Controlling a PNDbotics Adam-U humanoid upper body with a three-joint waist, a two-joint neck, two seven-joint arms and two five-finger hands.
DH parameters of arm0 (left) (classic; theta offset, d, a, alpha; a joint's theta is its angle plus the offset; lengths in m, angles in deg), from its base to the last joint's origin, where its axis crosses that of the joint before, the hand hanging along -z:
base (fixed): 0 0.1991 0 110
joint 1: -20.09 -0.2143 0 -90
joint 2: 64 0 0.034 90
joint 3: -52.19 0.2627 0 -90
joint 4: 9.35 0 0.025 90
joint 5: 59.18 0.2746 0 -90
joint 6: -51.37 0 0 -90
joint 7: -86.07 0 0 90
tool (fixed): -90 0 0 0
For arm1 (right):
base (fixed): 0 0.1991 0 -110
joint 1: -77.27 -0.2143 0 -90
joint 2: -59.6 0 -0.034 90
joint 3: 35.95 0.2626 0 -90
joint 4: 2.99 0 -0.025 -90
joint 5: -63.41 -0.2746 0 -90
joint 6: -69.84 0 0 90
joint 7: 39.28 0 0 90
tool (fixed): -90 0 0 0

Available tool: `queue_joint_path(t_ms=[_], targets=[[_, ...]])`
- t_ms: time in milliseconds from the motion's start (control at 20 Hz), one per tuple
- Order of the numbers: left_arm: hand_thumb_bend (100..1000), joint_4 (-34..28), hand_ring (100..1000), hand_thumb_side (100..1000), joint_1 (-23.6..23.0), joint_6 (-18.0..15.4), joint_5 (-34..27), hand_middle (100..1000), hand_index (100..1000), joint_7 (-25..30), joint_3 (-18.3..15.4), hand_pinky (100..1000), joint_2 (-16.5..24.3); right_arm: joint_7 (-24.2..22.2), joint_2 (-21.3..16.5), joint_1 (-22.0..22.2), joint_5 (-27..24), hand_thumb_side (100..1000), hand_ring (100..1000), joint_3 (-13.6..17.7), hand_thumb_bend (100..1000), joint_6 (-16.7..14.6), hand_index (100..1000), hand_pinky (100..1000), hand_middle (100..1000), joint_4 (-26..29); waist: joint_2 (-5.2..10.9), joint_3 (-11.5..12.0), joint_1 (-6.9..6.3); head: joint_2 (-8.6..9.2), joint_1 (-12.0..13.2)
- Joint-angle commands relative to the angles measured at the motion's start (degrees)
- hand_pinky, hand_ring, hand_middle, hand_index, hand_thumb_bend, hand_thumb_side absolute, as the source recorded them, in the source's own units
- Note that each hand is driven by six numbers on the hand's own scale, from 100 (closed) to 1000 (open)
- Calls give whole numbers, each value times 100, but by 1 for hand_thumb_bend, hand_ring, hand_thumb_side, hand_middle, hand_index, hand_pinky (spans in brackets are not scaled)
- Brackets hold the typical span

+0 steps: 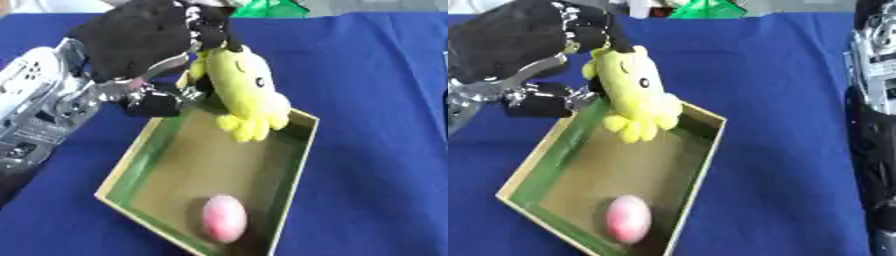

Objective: Pick up objects on the table and place them in the box.

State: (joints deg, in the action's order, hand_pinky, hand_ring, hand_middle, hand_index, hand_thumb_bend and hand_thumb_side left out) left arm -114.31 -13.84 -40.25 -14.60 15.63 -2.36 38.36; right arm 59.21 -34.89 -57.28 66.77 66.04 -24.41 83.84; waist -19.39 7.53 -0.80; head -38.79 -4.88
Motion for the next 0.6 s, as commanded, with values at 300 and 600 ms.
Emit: queue_joint_path(t_ms=[300, 600], targets=[[100, 123, 570, 100, -134, -25, -255, 675, 776, 535, 294, 384, 36, 14, -156, -42, 1, 1000, 916, 23, 751, 38, 836, 739, 652, 135, 192, 55, -18, -88, -22], [219, 120, 604, 145, -186, 5, -462, 702, 795, 1082, 480, 428, 48, 18, -154, -15, 2, 1000, 915, 22, 750, 44, 835, 739, 651, 147, 213, 91, -31, -108, -35]])
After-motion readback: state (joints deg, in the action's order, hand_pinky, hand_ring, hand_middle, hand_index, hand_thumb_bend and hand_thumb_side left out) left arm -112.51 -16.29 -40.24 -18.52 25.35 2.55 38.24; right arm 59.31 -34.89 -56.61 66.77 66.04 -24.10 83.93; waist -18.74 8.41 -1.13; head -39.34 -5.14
